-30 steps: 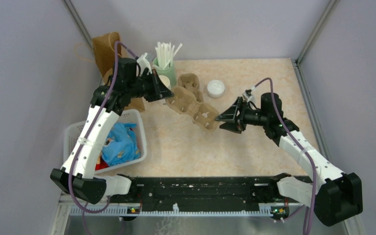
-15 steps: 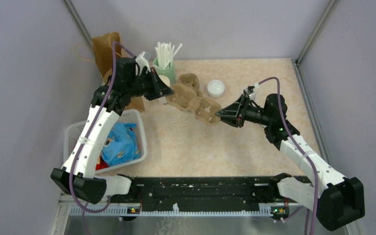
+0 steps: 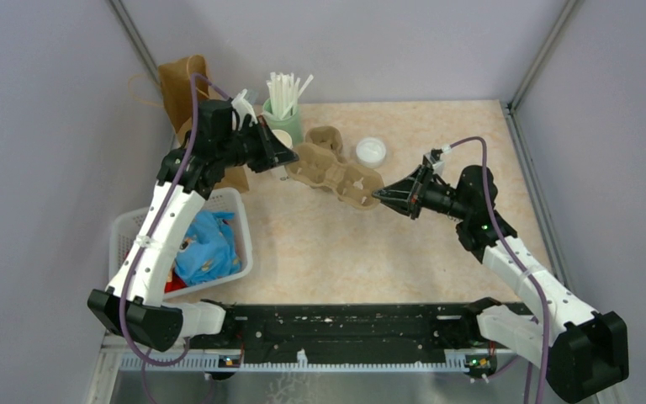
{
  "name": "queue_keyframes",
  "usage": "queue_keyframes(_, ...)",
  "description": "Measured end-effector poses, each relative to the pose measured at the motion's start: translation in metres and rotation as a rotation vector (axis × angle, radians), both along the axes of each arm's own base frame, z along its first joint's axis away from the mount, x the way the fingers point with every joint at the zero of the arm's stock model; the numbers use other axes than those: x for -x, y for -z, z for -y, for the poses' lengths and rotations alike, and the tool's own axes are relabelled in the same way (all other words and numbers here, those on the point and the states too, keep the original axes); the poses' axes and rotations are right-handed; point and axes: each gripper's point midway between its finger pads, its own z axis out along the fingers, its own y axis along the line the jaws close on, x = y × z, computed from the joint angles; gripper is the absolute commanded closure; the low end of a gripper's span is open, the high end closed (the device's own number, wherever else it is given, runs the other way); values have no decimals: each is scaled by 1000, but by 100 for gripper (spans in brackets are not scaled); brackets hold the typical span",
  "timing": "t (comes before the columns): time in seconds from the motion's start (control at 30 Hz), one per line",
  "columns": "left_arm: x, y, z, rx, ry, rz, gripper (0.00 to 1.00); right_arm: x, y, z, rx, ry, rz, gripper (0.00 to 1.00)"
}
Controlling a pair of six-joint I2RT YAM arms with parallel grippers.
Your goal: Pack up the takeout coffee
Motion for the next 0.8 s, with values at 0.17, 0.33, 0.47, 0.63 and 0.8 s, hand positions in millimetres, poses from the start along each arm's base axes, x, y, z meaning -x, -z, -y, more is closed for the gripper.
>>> queue_keyframes(0.17,-2,-4,0,6,-4,17,63,-4,2,1,6,25,-6,100)
queue_keyframes(0.33,-4,4,-13,-52,-74,-10,21,-9,21,5,90,56,-6,100)
queue_keyframes(0.47,-19,-11,-45,-167,-229,1,6,-16,37,19,213,89,11,100)
queue_keyframes(0.63,-53,-48,-102,-314,-453,85,2,-22,33,34,329,118,75,100)
queue_keyframes(0.8,-81,-62,-174,-510,-671,136,2,-19,21,42,410,105,146,100)
